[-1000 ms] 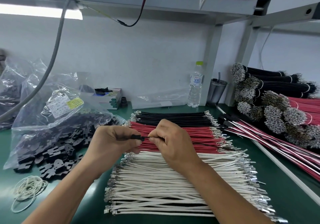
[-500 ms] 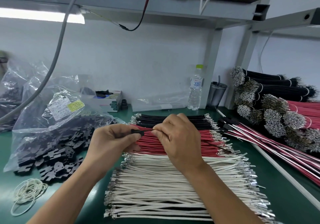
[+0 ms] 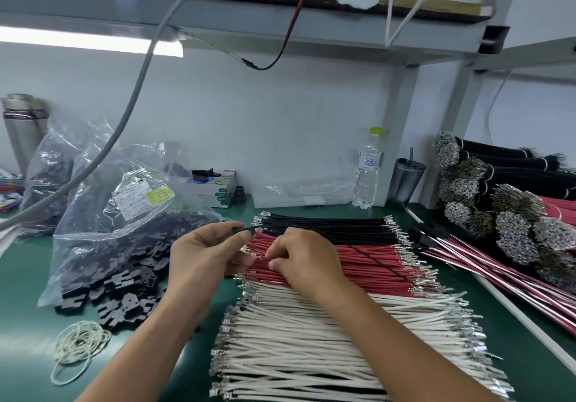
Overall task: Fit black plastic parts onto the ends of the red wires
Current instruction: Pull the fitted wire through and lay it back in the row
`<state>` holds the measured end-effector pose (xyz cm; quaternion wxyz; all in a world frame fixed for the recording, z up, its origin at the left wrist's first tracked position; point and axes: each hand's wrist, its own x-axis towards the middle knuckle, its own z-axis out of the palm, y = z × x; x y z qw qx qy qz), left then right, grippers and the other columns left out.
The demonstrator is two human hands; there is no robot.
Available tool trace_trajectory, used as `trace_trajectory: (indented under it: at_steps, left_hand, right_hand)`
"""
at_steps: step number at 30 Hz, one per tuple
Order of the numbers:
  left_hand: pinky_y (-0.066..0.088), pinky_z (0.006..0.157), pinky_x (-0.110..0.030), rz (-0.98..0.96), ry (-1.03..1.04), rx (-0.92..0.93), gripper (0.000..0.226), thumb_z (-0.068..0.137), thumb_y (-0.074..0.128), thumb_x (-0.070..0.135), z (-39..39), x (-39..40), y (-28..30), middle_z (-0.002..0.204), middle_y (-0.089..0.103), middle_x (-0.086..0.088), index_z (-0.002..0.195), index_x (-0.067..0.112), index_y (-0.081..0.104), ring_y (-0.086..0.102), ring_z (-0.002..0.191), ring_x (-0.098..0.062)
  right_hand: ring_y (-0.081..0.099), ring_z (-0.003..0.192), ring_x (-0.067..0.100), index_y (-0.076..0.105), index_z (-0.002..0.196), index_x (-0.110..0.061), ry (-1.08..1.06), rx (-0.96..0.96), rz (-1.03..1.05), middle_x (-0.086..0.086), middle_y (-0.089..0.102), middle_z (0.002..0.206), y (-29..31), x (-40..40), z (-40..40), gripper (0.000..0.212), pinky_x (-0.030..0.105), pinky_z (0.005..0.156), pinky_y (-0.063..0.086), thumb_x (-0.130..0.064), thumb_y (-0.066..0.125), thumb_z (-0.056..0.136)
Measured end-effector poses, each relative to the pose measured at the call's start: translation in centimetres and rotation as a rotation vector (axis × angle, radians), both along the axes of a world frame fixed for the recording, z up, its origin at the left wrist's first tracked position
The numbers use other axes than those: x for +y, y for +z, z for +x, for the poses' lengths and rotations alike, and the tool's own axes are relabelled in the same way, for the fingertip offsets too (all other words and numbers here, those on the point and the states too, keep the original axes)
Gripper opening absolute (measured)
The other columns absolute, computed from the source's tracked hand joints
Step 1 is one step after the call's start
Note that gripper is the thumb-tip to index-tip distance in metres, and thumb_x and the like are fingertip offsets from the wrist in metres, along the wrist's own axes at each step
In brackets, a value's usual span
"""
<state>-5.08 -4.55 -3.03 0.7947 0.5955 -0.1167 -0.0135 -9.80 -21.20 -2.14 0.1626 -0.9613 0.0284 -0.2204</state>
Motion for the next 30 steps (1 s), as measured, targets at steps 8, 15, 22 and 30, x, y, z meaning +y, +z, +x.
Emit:
trace_trajectory:
  at_steps: [8, 15, 22, 30]
  left_hand:
    - [0.059, 0.048, -0.026, -0.074, -0.019, -0.005, 0.026, 0.080, 0.082, 0.009, 0.2, 0.6, 0.3, 0.089, 0.080, -0.014, 0.104, 0.015, 0.079, 0.072, 0.055, -0.019]
    - [0.062, 0.056, -0.030, -0.063, -0.128, 0.031, 0.034, 0.069, 0.084, 0.025, 0.2, 0.8, 0.1, 0.095, 0.079, -0.019, 0.100, 0.012, 0.082, 0.074, 0.062, -0.022]
    - [0.062, 0.060, -0.030, -0.022, -0.293, 0.040, 0.038, 0.064, 0.085, 0.029, -0.8, 0.3, 0.1, 0.093, 0.077, -0.026, 0.097, 0.009, 0.083, 0.076, 0.067, -0.025]
    - [0.063, 0.060, -0.029, -0.034, -0.315, 0.053, 0.036, 0.066, 0.082, 0.027, -1.0, 0.2, 0.3, 0.088, 0.076, -0.024, 0.095, 0.007, 0.083, 0.075, 0.067, -0.025]
  right_hand:
    - [0.061, 0.088, -0.002, 0.079, 0.099, -0.033, 0.037, -0.056, 0.052, -0.019, 0.069, 0.098, 0.4, -1.7, -0.8, 0.012, 0.009, 0.068, 0.035, -0.034, 0.070, 0.092]
    - [0.064, 0.087, 0.001, 0.078, 0.098, -0.028, 0.121, -0.261, 0.117, -0.016, 0.070, 0.092, 0.1, -2.0, -2.6, 0.011, 0.024, 0.076, 0.052, -0.028, 0.069, 0.093]
    - [0.065, 0.091, 0.003, 0.078, 0.105, -0.024, 0.163, -0.418, 0.189, -0.011, 0.072, 0.095, -0.9, -1.3, -4.1, 0.015, 0.034, 0.078, 0.055, -0.020, 0.071, 0.092]
    - [0.064, 0.089, 0.004, 0.078, 0.104, -0.023, 0.137, -0.452, 0.246, -0.011, 0.069, 0.093, -1.1, -0.9, -4.1, 0.014, 0.034, 0.076, 0.055, -0.020, 0.069, 0.093]
